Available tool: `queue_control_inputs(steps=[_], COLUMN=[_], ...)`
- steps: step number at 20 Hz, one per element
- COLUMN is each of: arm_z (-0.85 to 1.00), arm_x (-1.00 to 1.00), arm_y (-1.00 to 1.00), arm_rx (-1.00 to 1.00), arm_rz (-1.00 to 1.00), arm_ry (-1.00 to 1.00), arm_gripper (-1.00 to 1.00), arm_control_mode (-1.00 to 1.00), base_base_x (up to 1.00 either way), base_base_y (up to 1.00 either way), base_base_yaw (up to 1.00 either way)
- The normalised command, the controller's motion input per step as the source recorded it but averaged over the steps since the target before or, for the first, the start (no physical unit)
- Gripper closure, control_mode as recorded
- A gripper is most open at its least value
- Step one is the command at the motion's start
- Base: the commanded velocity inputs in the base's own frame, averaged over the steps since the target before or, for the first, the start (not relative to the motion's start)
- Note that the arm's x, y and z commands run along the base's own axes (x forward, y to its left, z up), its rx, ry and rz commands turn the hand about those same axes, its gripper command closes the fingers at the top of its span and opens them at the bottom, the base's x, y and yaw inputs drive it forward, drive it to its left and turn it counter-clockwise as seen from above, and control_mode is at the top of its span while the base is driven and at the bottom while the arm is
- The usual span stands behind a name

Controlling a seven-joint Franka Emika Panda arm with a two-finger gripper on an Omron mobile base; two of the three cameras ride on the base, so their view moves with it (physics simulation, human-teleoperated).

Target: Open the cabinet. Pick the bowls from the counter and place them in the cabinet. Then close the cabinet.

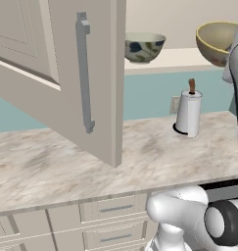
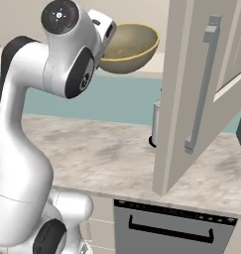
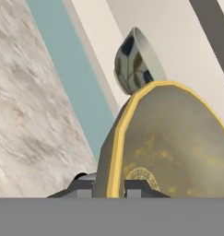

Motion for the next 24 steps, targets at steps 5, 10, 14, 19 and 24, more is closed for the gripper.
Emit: queue_control_inputs(steps=[5,10,14,19,24], arm_z=[0.02,-0.02,-0.05,-0.07,-0.19], arm_x=[0.65,0.54,0.41,0.34,0.34], arm_y=[-0.05,-0.04,-0.04,-0.17,-0.32], arm_rx=[0.01,0.0,0.0,0.0,0.0], arm_rz=[0.0,0.0,0.0,0.0,0.0], arm_ry=[0.03,0.04,0.04,0.01,0.0], arm_gripper=[1.0,1.0,1.0,1.0,1.0], arm_control_mode=[-1.0,-1.0,-1.0,-1.0,-1.0], base_base_x=[0.0,0.0,0.0,0.0,0.0], base_base_y=[0.0,0.0,0.0,0.0,0.0], base_base_yaw=[0.0,0.0,0.0,0.0,0.0])
